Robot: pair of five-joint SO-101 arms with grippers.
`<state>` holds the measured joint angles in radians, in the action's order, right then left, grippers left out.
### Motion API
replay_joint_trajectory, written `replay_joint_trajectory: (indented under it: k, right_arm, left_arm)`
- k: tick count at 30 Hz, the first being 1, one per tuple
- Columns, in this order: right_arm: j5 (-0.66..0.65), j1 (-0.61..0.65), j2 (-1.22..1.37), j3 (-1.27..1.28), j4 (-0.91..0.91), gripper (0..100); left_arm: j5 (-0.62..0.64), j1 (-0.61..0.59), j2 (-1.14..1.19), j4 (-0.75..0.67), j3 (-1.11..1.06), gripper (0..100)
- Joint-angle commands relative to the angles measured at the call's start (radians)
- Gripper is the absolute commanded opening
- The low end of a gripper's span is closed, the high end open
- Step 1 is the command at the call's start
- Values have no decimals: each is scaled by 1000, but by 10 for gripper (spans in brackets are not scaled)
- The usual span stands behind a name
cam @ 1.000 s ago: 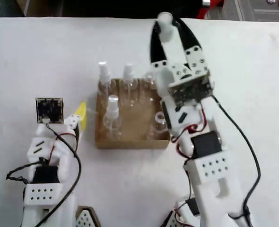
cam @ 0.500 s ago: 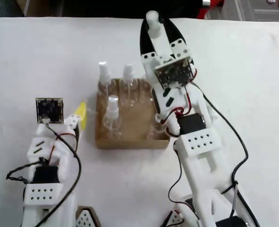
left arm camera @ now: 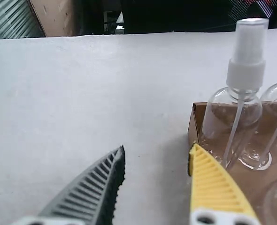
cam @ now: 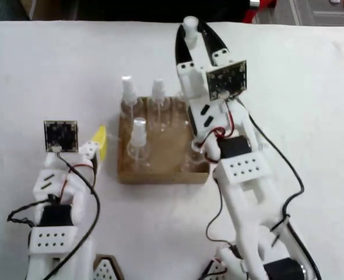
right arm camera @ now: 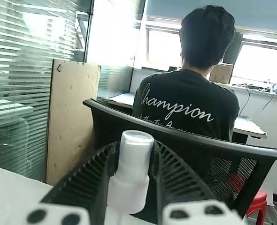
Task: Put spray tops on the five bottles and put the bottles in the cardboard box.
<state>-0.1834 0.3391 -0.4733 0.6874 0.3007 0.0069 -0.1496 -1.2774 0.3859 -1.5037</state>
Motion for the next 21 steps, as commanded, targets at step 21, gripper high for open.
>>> replay_joint_trajectory:
  k: [21]
  right_arm:
    - [6, -31, 21, 158, 308, 16]
  left_arm:
    - [-11, -1, -19, -29, 18, 207]
